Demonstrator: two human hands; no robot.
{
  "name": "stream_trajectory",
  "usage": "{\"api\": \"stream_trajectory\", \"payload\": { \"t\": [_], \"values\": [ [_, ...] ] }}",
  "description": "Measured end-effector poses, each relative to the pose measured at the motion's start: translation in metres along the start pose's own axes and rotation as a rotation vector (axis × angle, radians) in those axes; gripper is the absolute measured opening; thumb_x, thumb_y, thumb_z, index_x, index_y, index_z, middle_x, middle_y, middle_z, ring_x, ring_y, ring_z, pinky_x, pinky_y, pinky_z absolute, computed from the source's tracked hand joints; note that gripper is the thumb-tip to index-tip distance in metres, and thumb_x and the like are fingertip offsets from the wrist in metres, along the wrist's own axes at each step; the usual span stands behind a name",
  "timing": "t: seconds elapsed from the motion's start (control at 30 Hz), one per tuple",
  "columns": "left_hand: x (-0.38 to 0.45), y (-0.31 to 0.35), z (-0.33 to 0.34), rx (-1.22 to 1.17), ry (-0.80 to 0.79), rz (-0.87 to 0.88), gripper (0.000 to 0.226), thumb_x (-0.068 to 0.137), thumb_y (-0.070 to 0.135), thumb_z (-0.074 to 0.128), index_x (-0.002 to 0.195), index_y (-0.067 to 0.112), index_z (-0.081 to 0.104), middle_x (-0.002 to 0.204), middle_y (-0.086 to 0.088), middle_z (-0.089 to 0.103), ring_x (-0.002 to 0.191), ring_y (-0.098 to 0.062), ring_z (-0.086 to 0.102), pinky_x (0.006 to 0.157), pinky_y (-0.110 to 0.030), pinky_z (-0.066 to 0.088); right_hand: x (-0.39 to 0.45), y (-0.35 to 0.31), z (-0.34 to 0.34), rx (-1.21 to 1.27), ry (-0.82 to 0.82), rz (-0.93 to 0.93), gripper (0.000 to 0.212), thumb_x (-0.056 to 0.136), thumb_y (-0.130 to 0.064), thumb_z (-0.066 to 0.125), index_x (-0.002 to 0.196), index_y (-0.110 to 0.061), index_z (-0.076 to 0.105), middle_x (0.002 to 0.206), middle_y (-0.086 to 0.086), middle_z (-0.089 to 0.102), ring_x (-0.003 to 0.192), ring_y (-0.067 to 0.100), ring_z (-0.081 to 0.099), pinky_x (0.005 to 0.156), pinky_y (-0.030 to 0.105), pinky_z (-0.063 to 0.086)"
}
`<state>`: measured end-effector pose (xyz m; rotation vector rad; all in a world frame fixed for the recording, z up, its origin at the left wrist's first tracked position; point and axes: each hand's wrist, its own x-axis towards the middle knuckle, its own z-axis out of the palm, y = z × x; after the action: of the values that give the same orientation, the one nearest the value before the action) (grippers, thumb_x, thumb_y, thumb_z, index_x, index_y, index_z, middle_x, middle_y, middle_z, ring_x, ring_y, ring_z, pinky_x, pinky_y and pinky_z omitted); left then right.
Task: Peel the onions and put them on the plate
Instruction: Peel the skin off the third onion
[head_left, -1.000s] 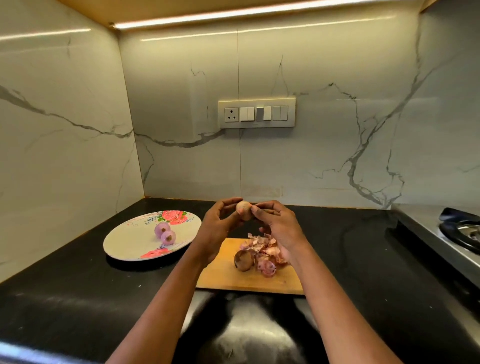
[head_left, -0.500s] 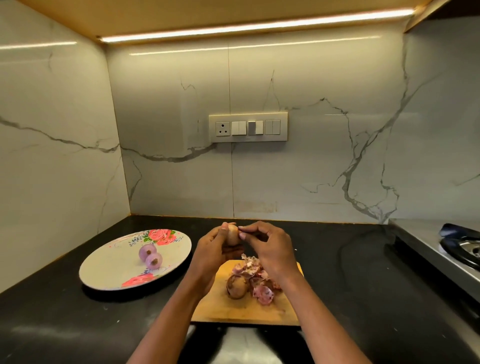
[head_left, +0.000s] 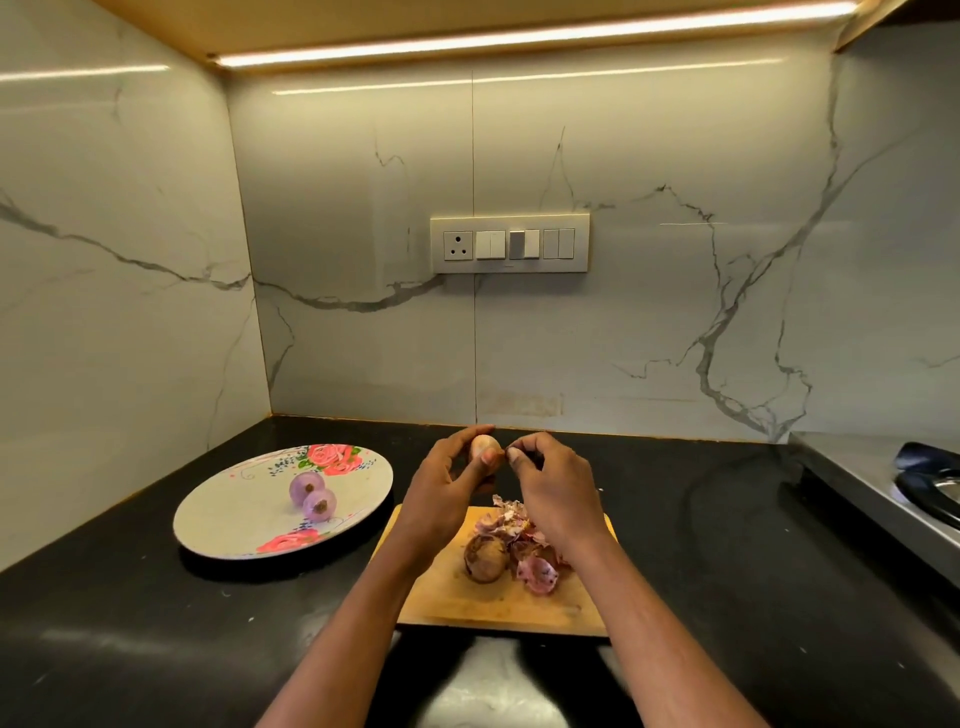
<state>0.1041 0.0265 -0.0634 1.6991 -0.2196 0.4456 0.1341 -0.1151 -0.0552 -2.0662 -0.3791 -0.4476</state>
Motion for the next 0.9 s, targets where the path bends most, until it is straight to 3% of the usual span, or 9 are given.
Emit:
{"api": "stream_trajectory", "payload": {
  "t": [0.2, 0.3, 0.47, 0.67, 0.8, 0.9],
  "values": [
    [0.000, 0.002, -0.003, -0.063, -0.020, 0.009, 0.035, 0.097, 0.024, 0.061, 0.131, 0.033, 0.059, 0.131, 0.002, 0.060, 0.112, -0.011, 0.066, 0.086, -0.024, 0.057, -0.001, -0.007, -0.007, 0.495, -0.106, 0.202, 0.021, 0.104, -0.026, 0.052, 0.108, -0.019, 0.071, 0.100, 0.000, 0.072, 0.090, 0.011, 0.065, 0.066, 0.018, 0.045],
    [0.001, 0.003, -0.006, -0.107, 0.004, -0.012, 0.035, 0.095, 0.028, 0.062, 0.130, 0.033, 0.060, 0.128, 0.002, 0.063, 0.109, -0.013, 0.068, 0.087, -0.027, 0.058, 0.001, -0.004, -0.010, 0.488, -0.094, 0.118, 0.019, 0.101, -0.028, 0.057, 0.116, -0.024, 0.069, 0.105, -0.005, 0.071, 0.091, 0.010, 0.065, 0.066, 0.016, 0.046],
    [0.001, 0.001, -0.007, -0.130, -0.015, -0.044, 0.038, 0.094, 0.033, 0.062, 0.132, 0.029, 0.061, 0.127, 0.002, 0.066, 0.112, -0.013, 0.067, 0.089, -0.029, 0.058, 0.003, 0.004, -0.011, 0.407, -0.164, -0.037, 0.027, 0.089, -0.026, 0.075, 0.116, -0.028, 0.073, 0.109, -0.012, 0.073, 0.107, 0.003, 0.065, 0.087, 0.021, 0.055],
    [0.002, 0.000, -0.006, -0.123, -0.027, -0.062, 0.040, 0.094, 0.033, 0.060, 0.133, 0.028, 0.061, 0.123, 0.003, 0.068, 0.108, -0.014, 0.068, 0.089, -0.031, 0.058, 0.001, 0.007, -0.007, 0.249, 0.028, -0.119, 0.007, 0.089, -0.026, 0.074, 0.096, -0.024, 0.076, 0.090, -0.013, 0.072, 0.089, 0.001, 0.066, 0.072, 0.010, 0.051],
    [0.002, 0.001, -0.005, -0.113, -0.029, -0.049, 0.048, 0.085, 0.037, 0.063, 0.132, 0.028, 0.061, 0.124, 0.003, 0.066, 0.107, -0.015, 0.068, 0.088, -0.030, 0.059, 0.002, 0.006, -0.003, 0.154, 0.044, -0.089, 0.011, 0.097, -0.030, 0.064, 0.104, -0.024, 0.070, 0.096, -0.011, 0.070, 0.091, 0.003, 0.064, 0.073, 0.015, 0.050],
    [0.002, 0.000, -0.004, -0.122, -0.037, -0.055, 0.045, 0.086, 0.037, 0.063, 0.131, 0.031, 0.062, 0.124, 0.004, 0.066, 0.106, -0.015, 0.069, 0.088, -0.031, 0.059, 0.006, 0.008, -0.003, 0.252, -0.006, 0.023, 0.015, 0.100, -0.027, 0.060, 0.107, -0.020, 0.071, 0.098, -0.007, 0.070, 0.091, 0.009, 0.064, 0.072, 0.018, 0.049]
  ]
}}
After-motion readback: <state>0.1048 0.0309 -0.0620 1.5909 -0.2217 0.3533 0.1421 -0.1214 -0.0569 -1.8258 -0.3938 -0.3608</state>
